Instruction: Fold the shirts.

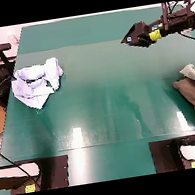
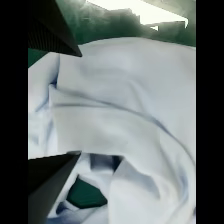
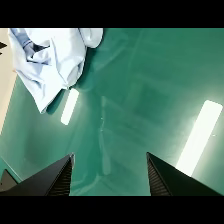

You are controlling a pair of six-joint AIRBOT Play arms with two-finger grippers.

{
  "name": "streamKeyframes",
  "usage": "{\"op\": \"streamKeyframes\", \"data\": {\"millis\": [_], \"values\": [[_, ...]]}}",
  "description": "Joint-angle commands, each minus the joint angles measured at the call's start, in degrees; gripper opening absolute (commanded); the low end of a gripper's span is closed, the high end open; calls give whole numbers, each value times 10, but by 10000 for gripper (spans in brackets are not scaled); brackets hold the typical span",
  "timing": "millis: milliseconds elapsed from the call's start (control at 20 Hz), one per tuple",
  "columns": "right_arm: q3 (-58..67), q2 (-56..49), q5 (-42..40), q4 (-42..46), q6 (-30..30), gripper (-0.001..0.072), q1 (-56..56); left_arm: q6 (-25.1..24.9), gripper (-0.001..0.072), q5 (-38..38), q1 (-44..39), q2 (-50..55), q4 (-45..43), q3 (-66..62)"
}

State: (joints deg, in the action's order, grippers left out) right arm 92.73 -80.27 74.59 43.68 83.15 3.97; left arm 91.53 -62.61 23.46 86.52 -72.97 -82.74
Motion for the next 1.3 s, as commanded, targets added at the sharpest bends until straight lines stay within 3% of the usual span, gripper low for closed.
{"op": "streamKeyframes", "data": {"millis": [0,150,200,300,350,600,750,850,900,1050,1250], "values": [[0,-6,2,0,-2,530,16,-25,707,30,-9,36,30,8],[0,-13,7,-1,-2,530,29,-34,687,63,-10,54,67,8],[0,-14,6,-1,-1,530,35,-41,540,67,-10,54,69,7],[0,-14,3,0,-1,530,35,-82,82,62,-10,54,83,7],[0,-14,2,0,-1,530,35,-107,26,56,-10,54,99,7],[0,-16,-5,30,0,531,38,-201,22,-3,-10,23,237,-9],[0,-53,-42,24,-1,531,63,-236,22,-84,-10,-24,254,-43],[0,-90,-106,25,-16,551,117,-237,22,-123,-10,-64,254,-45],[0,-110,-145,25,-26,610,148,-241,22,-142,-10,-78,254,-44],[38,-192,-252,26,-27,625,239,-239,23,-162,-10,-96,255,-41],[176,-330,-278,45,-27,625,311,-238,24,-163,-10,-95,254,-23]]}}
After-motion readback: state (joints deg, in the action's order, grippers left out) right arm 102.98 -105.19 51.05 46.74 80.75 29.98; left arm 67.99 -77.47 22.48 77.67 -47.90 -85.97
